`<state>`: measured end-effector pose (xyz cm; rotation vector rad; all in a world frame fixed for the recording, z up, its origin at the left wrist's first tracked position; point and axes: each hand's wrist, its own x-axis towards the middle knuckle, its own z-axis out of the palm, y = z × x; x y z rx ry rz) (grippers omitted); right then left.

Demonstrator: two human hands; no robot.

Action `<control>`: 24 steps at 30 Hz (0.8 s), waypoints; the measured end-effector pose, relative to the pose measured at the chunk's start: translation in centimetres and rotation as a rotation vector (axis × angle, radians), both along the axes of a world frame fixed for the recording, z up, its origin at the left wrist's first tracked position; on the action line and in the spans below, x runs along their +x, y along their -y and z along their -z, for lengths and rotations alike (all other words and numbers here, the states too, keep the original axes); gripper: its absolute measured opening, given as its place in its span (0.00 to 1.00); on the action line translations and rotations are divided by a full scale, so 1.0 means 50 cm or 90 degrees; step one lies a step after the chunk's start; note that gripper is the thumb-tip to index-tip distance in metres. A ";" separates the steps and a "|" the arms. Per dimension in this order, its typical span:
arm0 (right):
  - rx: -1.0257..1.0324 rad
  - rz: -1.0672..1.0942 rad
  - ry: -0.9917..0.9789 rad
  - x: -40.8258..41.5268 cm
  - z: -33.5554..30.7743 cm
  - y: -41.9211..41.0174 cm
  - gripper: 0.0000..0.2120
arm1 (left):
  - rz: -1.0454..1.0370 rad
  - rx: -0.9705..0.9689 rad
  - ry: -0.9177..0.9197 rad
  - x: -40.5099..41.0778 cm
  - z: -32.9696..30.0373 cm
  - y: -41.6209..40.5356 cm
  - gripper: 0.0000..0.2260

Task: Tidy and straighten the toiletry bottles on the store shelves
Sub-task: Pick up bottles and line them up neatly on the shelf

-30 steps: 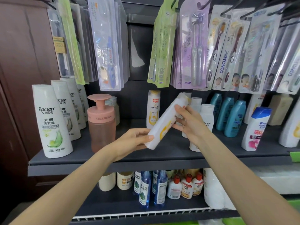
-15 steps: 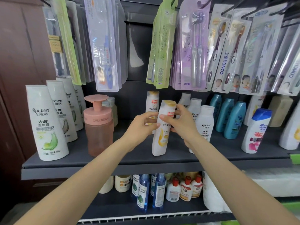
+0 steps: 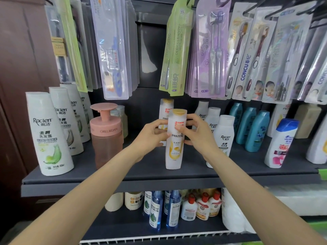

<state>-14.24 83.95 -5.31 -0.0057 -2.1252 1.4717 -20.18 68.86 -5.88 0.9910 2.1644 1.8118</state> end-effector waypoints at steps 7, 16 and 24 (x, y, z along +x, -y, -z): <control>0.037 0.017 0.014 -0.009 -0.004 -0.004 0.20 | -0.012 -0.036 -0.011 -0.018 -0.005 0.006 0.12; 0.301 0.047 -0.102 -0.016 -0.072 -0.014 0.16 | -0.219 -0.129 -0.320 -0.129 -0.044 -0.040 0.19; 0.383 0.045 -0.083 -0.019 -0.065 -0.017 0.14 | -0.186 -0.234 -0.308 -0.198 -0.064 -0.082 0.28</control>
